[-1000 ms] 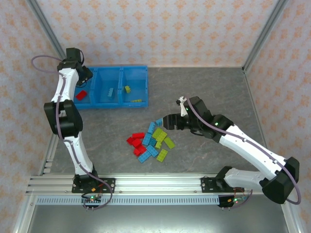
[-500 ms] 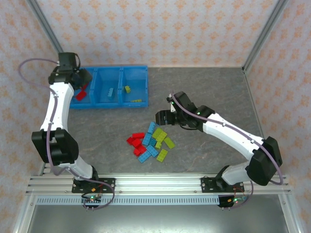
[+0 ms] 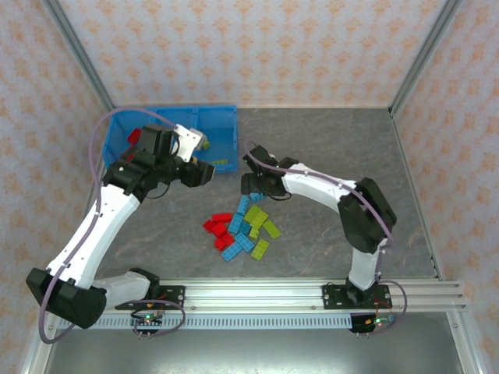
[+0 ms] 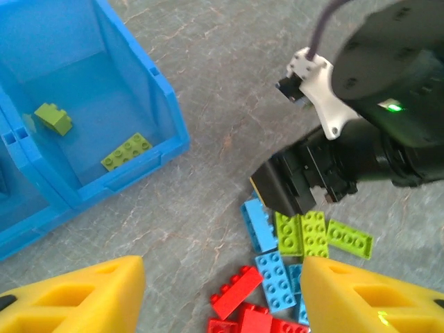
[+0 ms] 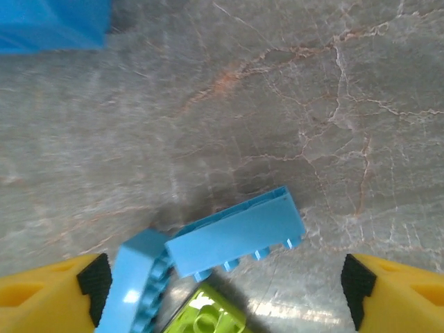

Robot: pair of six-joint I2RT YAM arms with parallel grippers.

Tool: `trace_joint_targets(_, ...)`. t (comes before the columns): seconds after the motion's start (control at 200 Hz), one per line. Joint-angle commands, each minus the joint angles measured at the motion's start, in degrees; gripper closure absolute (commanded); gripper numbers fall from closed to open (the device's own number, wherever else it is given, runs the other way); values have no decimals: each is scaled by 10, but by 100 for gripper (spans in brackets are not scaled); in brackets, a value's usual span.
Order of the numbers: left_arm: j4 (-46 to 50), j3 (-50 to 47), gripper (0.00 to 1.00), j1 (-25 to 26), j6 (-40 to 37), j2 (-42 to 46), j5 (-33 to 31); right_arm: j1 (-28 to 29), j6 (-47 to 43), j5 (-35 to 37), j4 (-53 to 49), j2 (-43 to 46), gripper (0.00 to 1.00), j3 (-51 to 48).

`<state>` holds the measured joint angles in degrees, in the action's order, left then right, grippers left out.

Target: Sort the legos into containers by color

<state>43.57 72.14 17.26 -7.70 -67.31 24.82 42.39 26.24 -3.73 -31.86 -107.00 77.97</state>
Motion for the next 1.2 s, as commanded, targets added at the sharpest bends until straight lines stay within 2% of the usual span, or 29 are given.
trace_joint_targets(0.0,-7,-19,35,0,-55,21,-28,2,36,37,-32,-26,7,42)
trace_joint_targets(0.11,-7,-21,29,0,-60,25,-36,2,84,58,-57,-59,7,70)
trace_joint_targets(0.215,-4,-22,17,1,-63,29,-46,2,149,92,-86,-80,9,82)
trace_joint_targets(0.29,-8,-25,11,1,-63,36,-50,2,195,84,-86,-84,12,78)
trace_joint_targets(0.345,-12,-28,3,1,-63,41,-51,2,235,75,-86,-87,14,75)
trace_joint_targets(0.475,-13,-31,0,4,-62,40,-63,2,291,39,-89,-105,22,82)
trace_joint_targets(0.691,-12,-32,0,11,-63,38,-86,2,337,7,-49,-114,41,58)
trace_joint_targets(0.846,-21,-39,0,12,-62,53,-114,-2,349,45,-44,-77,70,35)
trace_joint_targets(0.886,-26,-44,0,14,-62,58,-120,-6,348,54,-36,-59,77,24)
trace_joint_targets(1.001,-39,-53,0,15,-56,72,-154,-19,317,67,-1,6,83,2)
trace_joint_targets(1.086,-51,-60,0,14,-42,78,-200,-18,219,50,61,67,84,-8)
trace_joint_targets(1.191,-67,-68,0,15,-20,87,-265,8,54,-7,236,142,84,-54)
